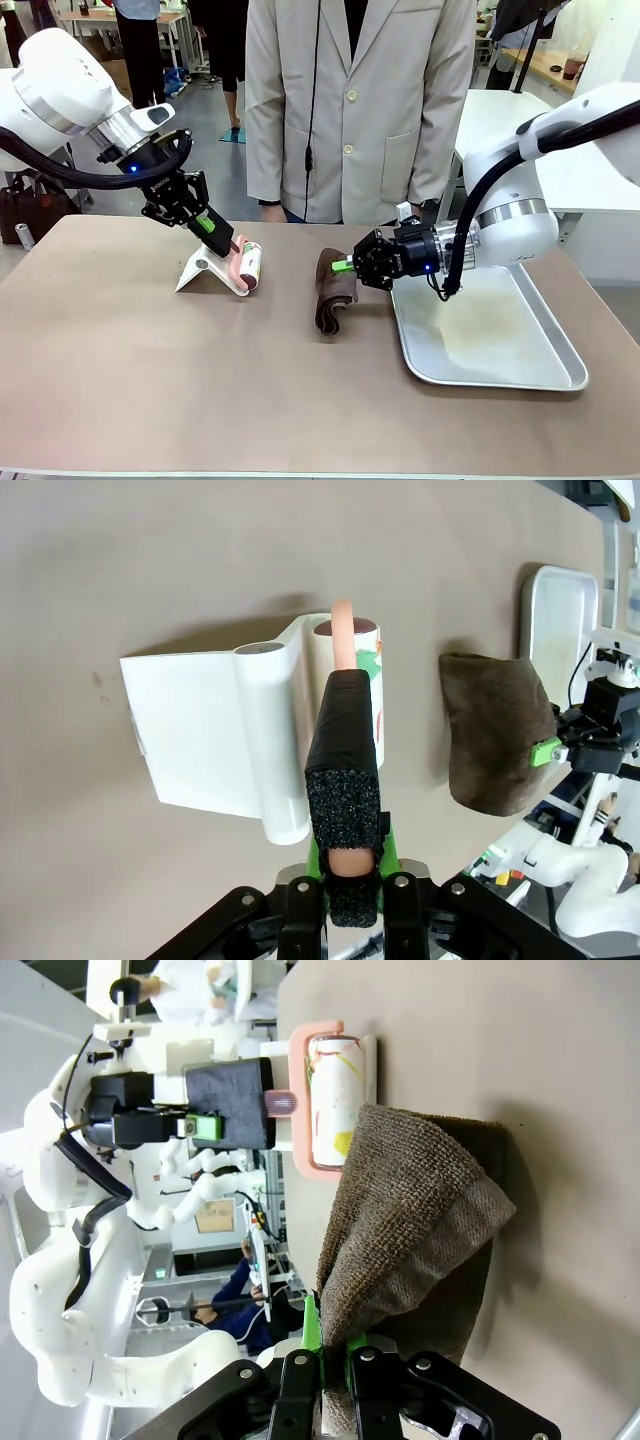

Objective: Clean the surface of the table.
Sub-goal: Return the Lint Roller and towel to their original positions.

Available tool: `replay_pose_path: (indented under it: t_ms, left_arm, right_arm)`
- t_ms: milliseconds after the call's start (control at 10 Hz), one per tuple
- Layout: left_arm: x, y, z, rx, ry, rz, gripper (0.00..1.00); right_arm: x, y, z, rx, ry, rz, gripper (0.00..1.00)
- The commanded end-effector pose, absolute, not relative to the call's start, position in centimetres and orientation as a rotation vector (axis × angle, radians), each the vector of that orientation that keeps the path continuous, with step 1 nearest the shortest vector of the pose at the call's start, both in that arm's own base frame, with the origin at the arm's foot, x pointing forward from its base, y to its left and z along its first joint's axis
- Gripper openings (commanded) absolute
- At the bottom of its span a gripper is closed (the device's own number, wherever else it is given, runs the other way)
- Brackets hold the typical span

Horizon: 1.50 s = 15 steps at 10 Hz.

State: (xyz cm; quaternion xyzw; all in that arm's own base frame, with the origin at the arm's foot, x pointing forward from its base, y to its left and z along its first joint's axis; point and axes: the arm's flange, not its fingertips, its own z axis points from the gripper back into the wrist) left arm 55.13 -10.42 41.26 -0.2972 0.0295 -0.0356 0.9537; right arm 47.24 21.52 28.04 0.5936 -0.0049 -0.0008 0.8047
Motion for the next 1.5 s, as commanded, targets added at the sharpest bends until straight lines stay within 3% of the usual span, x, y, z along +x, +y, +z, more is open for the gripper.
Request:
replay_pose_path:
  t_ms: [0,1400]
  left_arm:
    - [55.1,-10.5,40.7,-0.646,0.084,-0.077,0.21]
    - [55.2,-6.5,38.7,-0.732,0.099,-0.052,0.21]
  right_arm:
    - [47.9,22.2,28.3,1.281,-0.013,-0.013,0.09]
    - [48.6,23.0,28.3,1.265,0.020,-0.022,0.09]
